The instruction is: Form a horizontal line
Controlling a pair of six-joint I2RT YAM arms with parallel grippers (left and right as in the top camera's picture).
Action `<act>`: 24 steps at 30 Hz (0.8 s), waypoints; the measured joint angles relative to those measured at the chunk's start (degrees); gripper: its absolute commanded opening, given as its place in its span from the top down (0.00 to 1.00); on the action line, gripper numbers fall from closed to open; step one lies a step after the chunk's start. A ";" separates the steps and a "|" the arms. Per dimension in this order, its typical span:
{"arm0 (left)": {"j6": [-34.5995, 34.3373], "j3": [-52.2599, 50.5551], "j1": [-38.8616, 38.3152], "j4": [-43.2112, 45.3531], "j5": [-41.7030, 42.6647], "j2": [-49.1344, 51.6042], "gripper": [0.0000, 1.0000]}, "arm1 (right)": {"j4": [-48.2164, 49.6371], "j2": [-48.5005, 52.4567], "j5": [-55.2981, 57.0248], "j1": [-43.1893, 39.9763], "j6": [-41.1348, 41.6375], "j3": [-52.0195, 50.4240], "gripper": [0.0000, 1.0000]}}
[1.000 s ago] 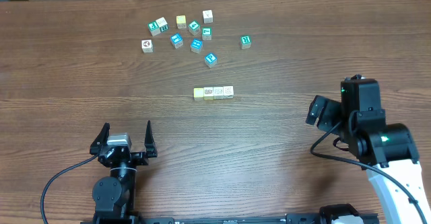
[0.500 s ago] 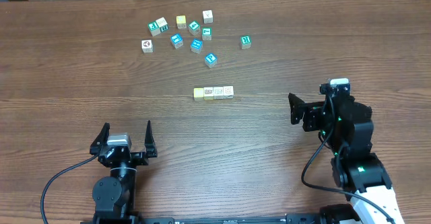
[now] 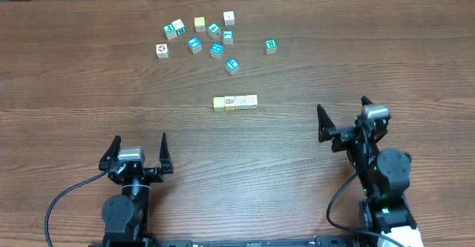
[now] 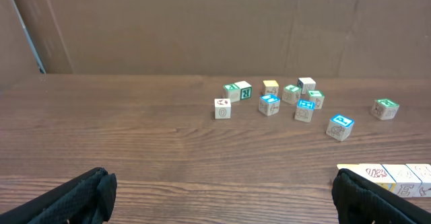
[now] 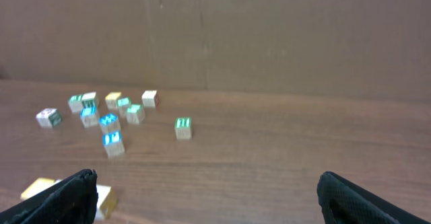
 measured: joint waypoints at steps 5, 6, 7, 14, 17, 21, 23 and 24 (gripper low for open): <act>0.00 0.00 0.00 -0.02 0.00 0.00 0.00 | 1.53 -4.50 -0.02 0.00 -0.02 -5.20 0.00; 0.00 0.00 0.00 -0.04 0.00 0.00 0.00 | 1.53 -5.40 -0.13 0.00 0.00 -5.73 0.00; 0.00 0.00 0.00 -0.02 0.00 0.00 0.00 | 1.55 -6.01 -0.20 0.00 -0.02 -6.12 0.00; 0.00 0.00 0.00 -0.02 0.00 0.00 0.00 | -4.74 -13.60 -1.27 0.00 0.02 -9.73 0.00; 0.00 0.00 0.00 -0.04 0.00 0.00 0.00 | -9.09 -17.31 -1.29 0.00 0.02 -9.73 0.00; 0.00 0.00 0.00 -0.02 0.00 0.00 0.00 | -16.24 -20.35 -1.29 0.00 0.02 -9.73 0.00; 0.00 0.00 0.00 -0.04 0.00 0.00 0.00 | -20.22 -21.70 -1.31 0.00 -0.02 -9.73 0.00; 0.00 0.00 0.00 -0.04 0.00 0.00 0.00 | -22.56 -22.47 -1.29 0.00 0.00 -9.73 0.00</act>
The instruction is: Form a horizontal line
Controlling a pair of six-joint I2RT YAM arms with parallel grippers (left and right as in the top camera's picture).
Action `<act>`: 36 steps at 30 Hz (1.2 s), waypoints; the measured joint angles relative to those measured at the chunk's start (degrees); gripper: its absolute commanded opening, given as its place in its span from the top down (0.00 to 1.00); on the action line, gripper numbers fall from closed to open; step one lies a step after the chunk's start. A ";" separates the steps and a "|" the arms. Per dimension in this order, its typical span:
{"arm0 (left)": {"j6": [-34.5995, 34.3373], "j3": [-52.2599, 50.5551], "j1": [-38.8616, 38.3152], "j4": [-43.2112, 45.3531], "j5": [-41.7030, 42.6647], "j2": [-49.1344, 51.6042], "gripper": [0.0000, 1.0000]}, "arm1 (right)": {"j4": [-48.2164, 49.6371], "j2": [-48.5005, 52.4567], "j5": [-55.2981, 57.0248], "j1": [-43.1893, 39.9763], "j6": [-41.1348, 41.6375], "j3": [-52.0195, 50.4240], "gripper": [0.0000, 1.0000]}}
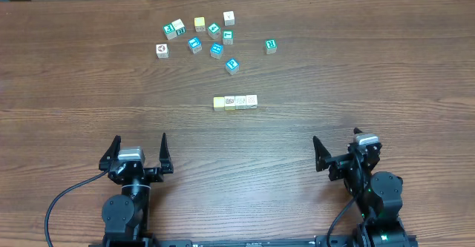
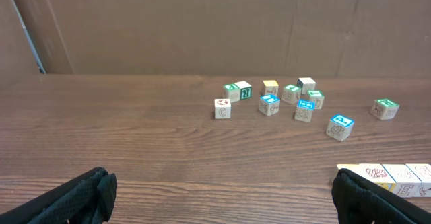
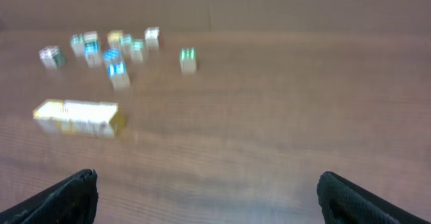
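A short row of small cubes (image 1: 235, 101) lies side by side in the middle of the wooden table, a yellow one at its left end; it also shows as the row (image 3: 79, 116) in the blurred right wrist view. A loose cluster of lettered cubes (image 1: 204, 35) sits farther back, with one green cube (image 1: 271, 46) apart to the right. My left gripper (image 1: 138, 152) is open near the front left, nothing between its fingers. My right gripper (image 1: 341, 152) is open at the front right, also with nothing in it.
A brown cardboard wall (image 2: 202, 22) rises behind the table's far edge. Black cables (image 1: 67, 195) run from the left arm's base at the front.
My right gripper has moved back toward the front edge and lower in the overhead view; its wrist view now looks down on the row. The left arm and the cubes are unchanged.
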 measured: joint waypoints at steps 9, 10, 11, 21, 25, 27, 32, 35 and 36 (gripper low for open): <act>0.00 0.00 0.00 0.02 0.00 0.00 0.00 | -2.36 -6.67 0.04 0.00 0.02 0.00 0.00; 0.00 0.00 0.00 0.00 0.00 0.00 0.00 | -2.36 -7.63 0.07 0.00 -0.02 0.00 0.00; -0.02 0.00 0.00 0.02 0.00 0.00 0.00 | -2.47 -8.98 0.07 0.00 0.00 0.00 0.00; 0.00 0.00 0.00 0.02 0.00 0.00 0.00 | -2.43 -16.79 0.26 0.00 -0.04 0.00 0.00; 0.00 0.00 0.00 0.02 0.00 0.00 0.00 | -2.43 -16.79 0.26 0.00 -0.04 0.00 0.00; 0.00 0.00 0.00 0.02 0.00 0.00 0.00 | -2.47 -16.79 0.26 0.00 -0.02 0.00 0.00; 0.00 0.00 0.00 0.02 0.00 0.00 0.00 | -2.45 -16.79 0.26 0.00 -0.02 0.00 0.00; 0.00 0.00 0.00 0.02 0.00 0.00 0.00 | -2.45 -16.79 0.26 0.00 -0.04 0.00 0.00; 0.00 0.00 0.00 0.02 0.00 0.00 0.00 | -2.45 -16.79 0.26 0.00 -0.02 0.00 0.00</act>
